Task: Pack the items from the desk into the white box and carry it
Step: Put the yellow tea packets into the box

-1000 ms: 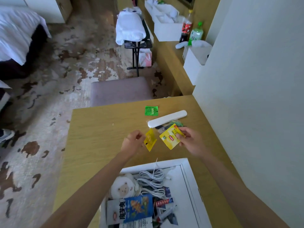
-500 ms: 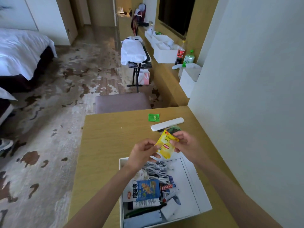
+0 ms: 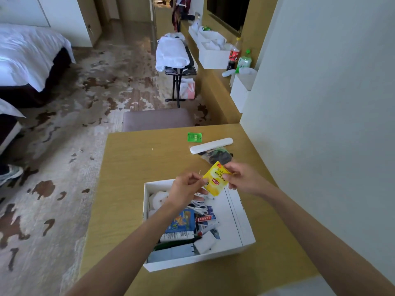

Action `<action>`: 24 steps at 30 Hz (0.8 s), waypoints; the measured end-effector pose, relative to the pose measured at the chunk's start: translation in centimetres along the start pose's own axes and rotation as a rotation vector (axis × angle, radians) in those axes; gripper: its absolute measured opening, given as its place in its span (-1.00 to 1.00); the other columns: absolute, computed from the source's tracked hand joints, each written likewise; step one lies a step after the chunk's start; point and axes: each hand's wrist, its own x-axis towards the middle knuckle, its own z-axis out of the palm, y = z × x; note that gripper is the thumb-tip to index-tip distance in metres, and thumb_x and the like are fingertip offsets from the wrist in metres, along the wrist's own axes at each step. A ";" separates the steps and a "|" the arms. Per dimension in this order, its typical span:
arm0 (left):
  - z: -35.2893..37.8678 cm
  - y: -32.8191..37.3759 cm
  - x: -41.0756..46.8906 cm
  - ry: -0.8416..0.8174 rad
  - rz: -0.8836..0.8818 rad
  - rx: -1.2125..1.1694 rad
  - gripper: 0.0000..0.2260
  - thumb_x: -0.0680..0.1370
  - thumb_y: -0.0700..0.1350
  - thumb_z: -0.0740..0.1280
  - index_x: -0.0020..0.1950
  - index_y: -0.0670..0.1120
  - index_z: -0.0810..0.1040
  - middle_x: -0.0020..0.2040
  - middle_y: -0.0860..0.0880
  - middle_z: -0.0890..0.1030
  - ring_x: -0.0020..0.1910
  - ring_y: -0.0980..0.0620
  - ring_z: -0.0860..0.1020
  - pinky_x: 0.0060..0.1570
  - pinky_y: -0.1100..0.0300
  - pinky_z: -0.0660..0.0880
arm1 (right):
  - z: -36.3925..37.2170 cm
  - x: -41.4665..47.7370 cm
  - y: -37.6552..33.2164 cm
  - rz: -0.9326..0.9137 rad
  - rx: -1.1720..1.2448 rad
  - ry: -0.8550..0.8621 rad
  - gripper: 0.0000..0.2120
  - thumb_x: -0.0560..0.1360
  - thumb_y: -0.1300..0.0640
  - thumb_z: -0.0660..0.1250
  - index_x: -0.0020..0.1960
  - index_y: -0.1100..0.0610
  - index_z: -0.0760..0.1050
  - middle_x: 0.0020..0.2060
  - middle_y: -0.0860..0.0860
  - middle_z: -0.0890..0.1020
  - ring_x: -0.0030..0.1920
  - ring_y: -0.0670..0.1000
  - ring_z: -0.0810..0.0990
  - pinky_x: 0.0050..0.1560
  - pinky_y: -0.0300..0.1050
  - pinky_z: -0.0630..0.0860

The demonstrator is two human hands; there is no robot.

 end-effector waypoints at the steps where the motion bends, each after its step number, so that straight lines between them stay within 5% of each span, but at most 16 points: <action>1: 0.2 -0.6 -0.2 -0.008 -0.020 0.072 -0.90 0.49 -0.12 0.42 -0.14 -0.13 0.55 -0.23 -0.09 0.67 -0.30 0.04 0.65 -0.39 0.15 0.62 | -0.2 -0.2 0.5 -0.005 -0.044 -0.025 -0.87 0.57 0.19 0.29 0.11 0.14 0.53 -0.16 0.00 0.64 -0.33 -0.15 0.59 -0.30 -0.24 0.52; 3: 0.4 -2.2 -0.6 -0.062 -0.013 0.386 -0.89 0.49 -0.05 0.41 -0.09 -0.07 0.56 -0.20 0.01 0.66 -0.26 0.08 0.64 -0.37 0.18 0.59 | -0.5 -0.5 1.5 -0.015 -0.166 -0.077 -0.88 0.56 0.17 0.31 0.09 0.07 0.54 -0.12 -0.06 0.63 -0.29 -0.20 0.57 -0.26 -0.30 0.47; 7: 0.8 -5.7 -1.9 -0.351 0.092 1.131 -0.72 0.48 0.11 0.34 0.10 -0.02 0.54 0.03 0.01 0.63 0.01 0.00 0.57 -0.03 0.06 0.54 | -0.2 -1.0 3.3 -0.013 -0.417 -0.243 -0.86 0.56 0.13 0.29 0.10 -0.01 0.53 -0.07 -0.11 0.59 -0.12 -0.11 0.55 -0.19 -0.25 0.44; 11: 0.8 -8.0 -2.7 -0.466 0.205 1.524 -0.62 0.47 0.24 0.28 0.10 -0.01 0.51 0.02 -0.03 0.59 0.01 -0.03 0.48 -0.14 0.09 0.43 | 1.4 -1.6 4.4 -0.019 -0.652 -0.372 -0.81 0.57 0.09 0.26 0.17 -0.02 0.50 0.05 -0.05 0.58 -0.01 -0.05 0.51 -0.05 -0.10 0.51; 16: 1.0 -8.5 -2.4 -0.542 0.189 1.590 -0.58 0.43 0.30 0.29 -0.07 -0.05 0.56 -0.13 -0.04 0.59 -0.10 -0.03 0.46 -0.14 0.07 0.47 | 4.2 -2.4 5.3 -0.090 -0.892 -0.453 -0.77 0.58 0.07 0.23 0.23 -0.01 0.46 0.07 0.08 0.56 0.13 0.06 0.42 0.13 0.10 0.34; 21: 1.2 -8.4 -2.3 -0.617 0.204 1.536 -0.62 0.44 0.22 0.31 0.08 -0.01 0.56 -0.03 -0.01 0.59 -0.05 -0.01 0.47 -0.17 0.09 0.45 | 5.8 -3.9 6.0 -0.171 -1.142 -0.420 -0.91 0.54 0.25 0.24 -0.03 0.12 0.49 -0.07 0.13 0.61 0.22 0.16 0.37 0.33 0.30 0.00; 24: 1.1 -8.4 -2.2 -0.664 0.176 1.508 -0.61 0.45 0.19 0.33 0.17 0.02 0.54 0.01 0.00 0.60 -0.04 0.01 0.48 -0.20 0.13 0.41 | 6.5 -4.7 6.6 -0.315 -1.334 -0.399 -0.87 0.49 0.32 0.26 -0.02 0.20 0.54 -0.05 0.17 0.65 0.21 0.21 0.43 0.40 0.33 0.01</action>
